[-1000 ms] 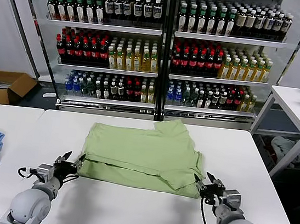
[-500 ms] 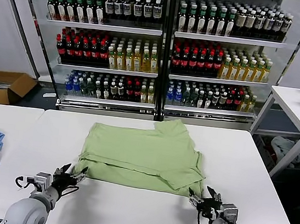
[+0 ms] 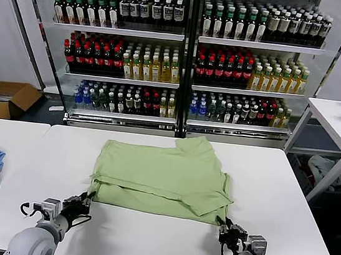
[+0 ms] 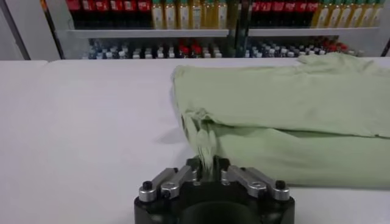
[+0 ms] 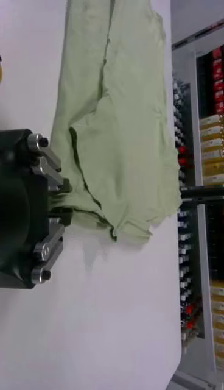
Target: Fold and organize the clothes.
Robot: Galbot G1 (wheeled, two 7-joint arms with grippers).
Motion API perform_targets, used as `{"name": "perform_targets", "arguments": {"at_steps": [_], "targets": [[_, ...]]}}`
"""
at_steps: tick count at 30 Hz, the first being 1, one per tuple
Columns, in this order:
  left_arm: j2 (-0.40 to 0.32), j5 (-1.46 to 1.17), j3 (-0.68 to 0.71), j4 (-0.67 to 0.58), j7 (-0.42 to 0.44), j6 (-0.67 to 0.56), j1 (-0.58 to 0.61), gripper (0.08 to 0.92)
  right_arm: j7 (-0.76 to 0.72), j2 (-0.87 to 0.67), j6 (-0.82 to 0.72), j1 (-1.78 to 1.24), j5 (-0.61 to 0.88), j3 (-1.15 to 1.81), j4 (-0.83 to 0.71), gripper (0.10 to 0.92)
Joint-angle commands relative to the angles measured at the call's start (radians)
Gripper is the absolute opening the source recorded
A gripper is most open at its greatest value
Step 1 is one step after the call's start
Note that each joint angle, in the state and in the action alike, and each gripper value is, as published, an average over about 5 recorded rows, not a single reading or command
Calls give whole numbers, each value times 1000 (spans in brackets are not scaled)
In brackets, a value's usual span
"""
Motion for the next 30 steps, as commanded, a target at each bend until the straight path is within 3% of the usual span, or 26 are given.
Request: {"name": "perform_targets", "arguments": {"at_steps": [1,9,16,22,26,30], "targets": [[0,0,-11,-62,-5,18,36,104,-1,-2,4,-22,23,11,36,112],[63,-20,-210,-371,-4,49,351,82,-8,-73,-3,-251,60,177,288,107],[72,-3,-327,-426,14,48,563,82,-8,-60,8,-426,18,193,366,106],[49,76,-292,-419,36,49,600,120,-8,-30,30,-461,-88,139,349,142],[31,107,-264,-457,33,48,577,230,-11,-39,22,-455,-92,159,390,249],[37,86,-289,-480,19,44,488,351,0,-79,-7,-385,-4,235,451,371]]}}
